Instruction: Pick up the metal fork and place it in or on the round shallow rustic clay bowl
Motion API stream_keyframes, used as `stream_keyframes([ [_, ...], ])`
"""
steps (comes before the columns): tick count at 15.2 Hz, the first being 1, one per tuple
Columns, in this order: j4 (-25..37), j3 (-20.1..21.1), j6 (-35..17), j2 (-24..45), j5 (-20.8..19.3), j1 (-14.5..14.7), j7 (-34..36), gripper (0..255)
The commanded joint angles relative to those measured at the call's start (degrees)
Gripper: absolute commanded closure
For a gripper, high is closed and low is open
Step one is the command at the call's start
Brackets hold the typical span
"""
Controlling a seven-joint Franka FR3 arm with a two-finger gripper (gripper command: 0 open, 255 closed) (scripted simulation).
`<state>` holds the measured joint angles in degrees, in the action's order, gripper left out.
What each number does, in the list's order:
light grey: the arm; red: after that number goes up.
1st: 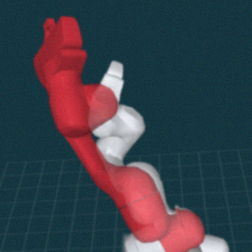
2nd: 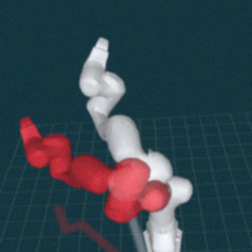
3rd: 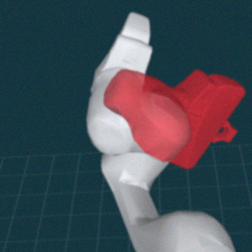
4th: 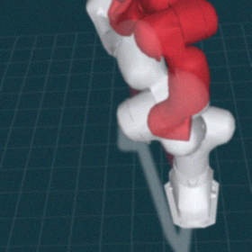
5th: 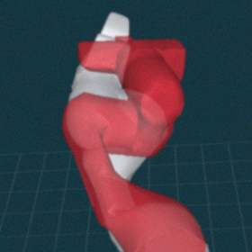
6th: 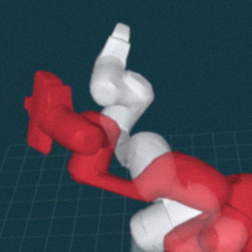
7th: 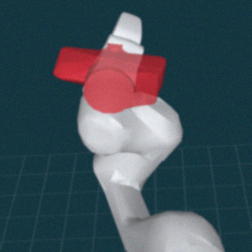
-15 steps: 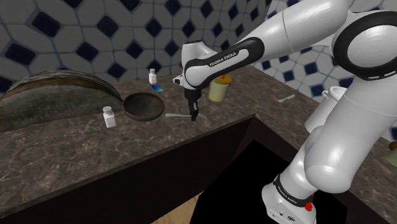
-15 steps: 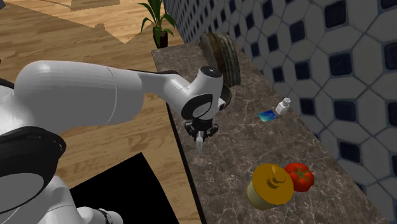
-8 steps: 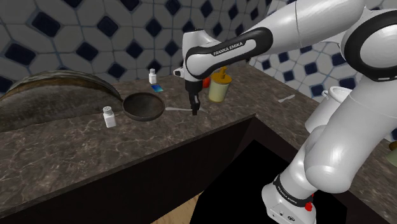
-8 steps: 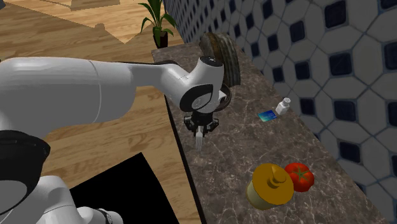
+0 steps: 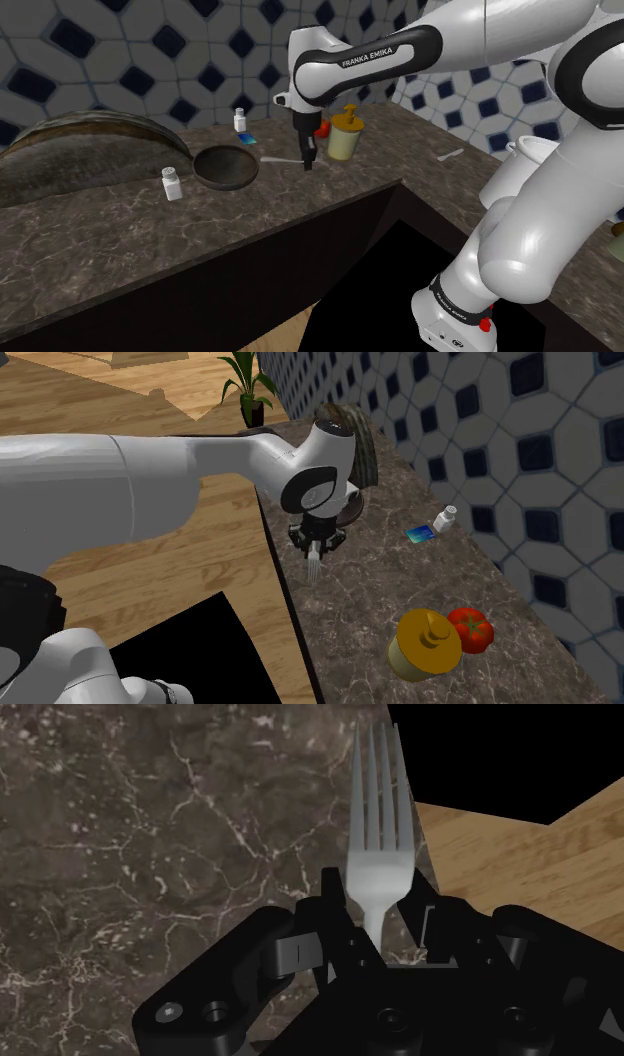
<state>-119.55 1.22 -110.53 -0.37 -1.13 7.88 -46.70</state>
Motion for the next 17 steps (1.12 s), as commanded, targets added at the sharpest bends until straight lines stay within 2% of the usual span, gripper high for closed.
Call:
stream_keyframes([
  [1,1.0,0.0,1.6,-0.6,0.0,0.0,0.0,255],
  [10,5.7,0.0,8.0,-2.3,0.1,0.0,-0.1,255],
  [17,24.1,1.8,11.0,13.2,0.0,2.0,3.6,255],
])
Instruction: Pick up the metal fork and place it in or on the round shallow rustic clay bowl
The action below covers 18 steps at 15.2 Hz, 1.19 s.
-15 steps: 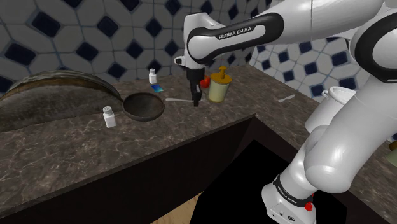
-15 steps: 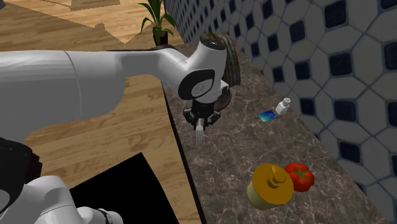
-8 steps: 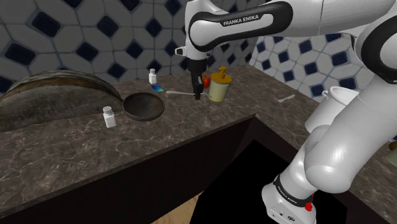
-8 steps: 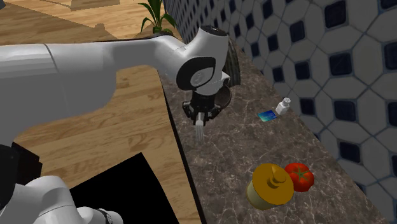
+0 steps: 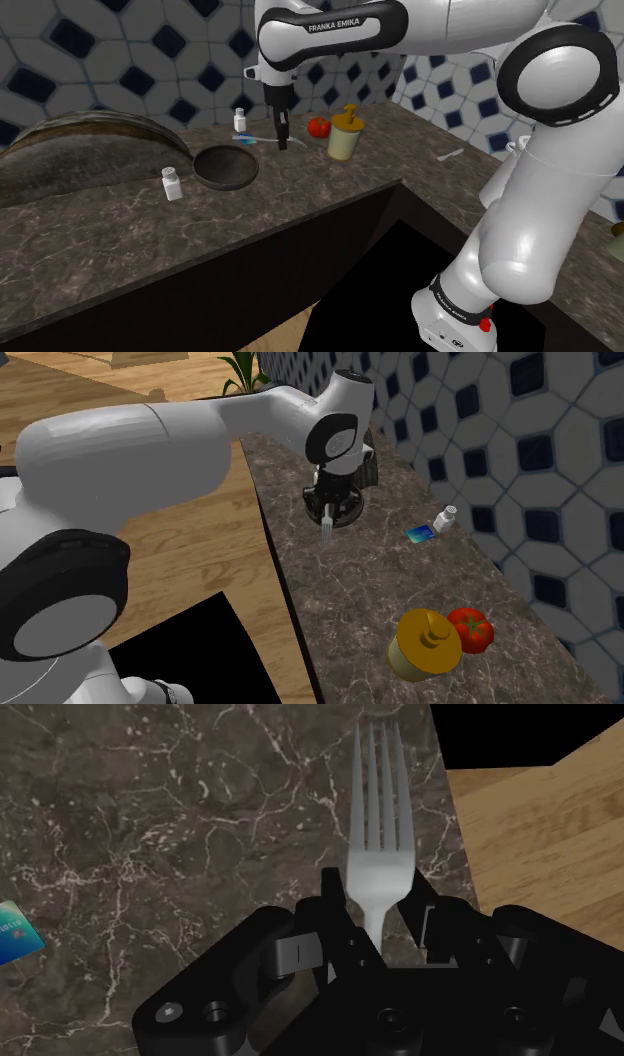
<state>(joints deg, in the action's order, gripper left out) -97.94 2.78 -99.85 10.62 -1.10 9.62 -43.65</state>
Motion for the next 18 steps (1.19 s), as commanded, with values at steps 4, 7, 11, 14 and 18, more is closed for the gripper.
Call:
stream_keyframes([
  [4,16.1,0.8,4.0,12.1,-0.5,1.7,2.3,255],
  [7,29.1,1.0,8.3,20.9,-0.9,2.9,3.5,255],
  [11,47.4,1.0,14.7,32.8,-1.4,4.4,4.3,255],
  [14,43.8,1.0,11.9,32.0,-1.4,4.3,4.4,255],
  [18,39.9,1.0,8.4,31.5,-1.3,4.2,4.4,255],
])
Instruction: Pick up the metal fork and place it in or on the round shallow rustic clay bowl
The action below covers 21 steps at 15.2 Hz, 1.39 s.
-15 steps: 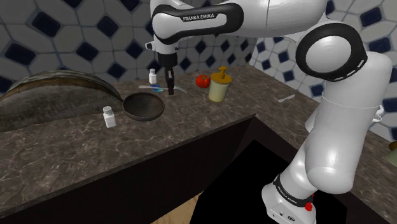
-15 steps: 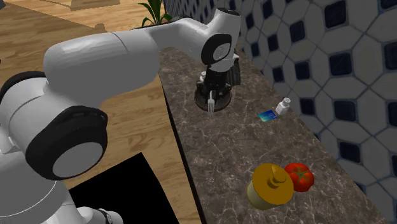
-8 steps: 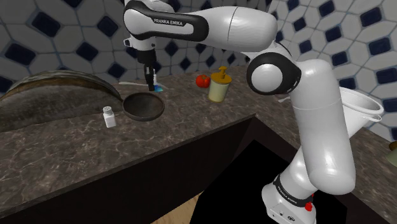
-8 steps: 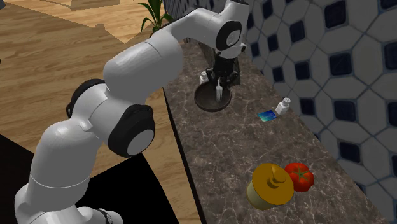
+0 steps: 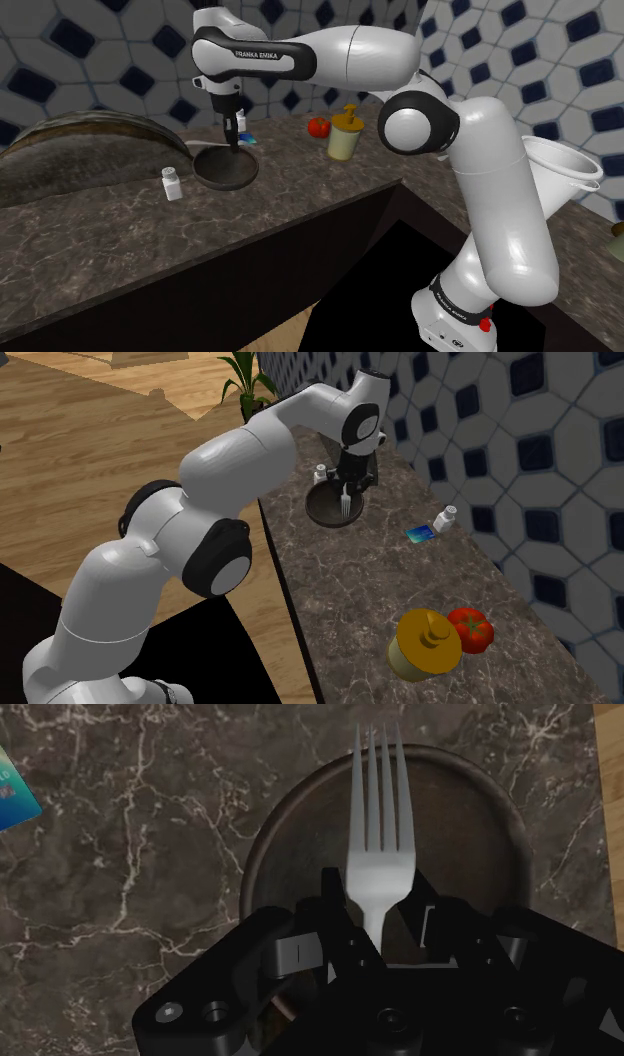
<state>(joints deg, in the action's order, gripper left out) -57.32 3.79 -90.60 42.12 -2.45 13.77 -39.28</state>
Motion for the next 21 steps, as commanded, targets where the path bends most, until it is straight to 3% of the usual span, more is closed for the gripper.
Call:
stream_keyframes([
  [1,-1.5,0.0,-1.5,0.0,0.0,0.0,0.1,255],
  [8,-1.5,0.0,-1.5,0.0,0.0,0.0,0.1,255],
  [9,-1.5,0.0,-1.5,0.0,0.0,0.0,0.1,0],
  [14,-1.5,0.0,-1.5,0.0,0.0,0.0,0.1,0],
  [18,16.2,-0.1,10.1,6.1,-0.2,0.7,-0.1,0],
  [21,16.2,-0.1,10.1,6.0,-0.2,0.7,-0.2,0],
])
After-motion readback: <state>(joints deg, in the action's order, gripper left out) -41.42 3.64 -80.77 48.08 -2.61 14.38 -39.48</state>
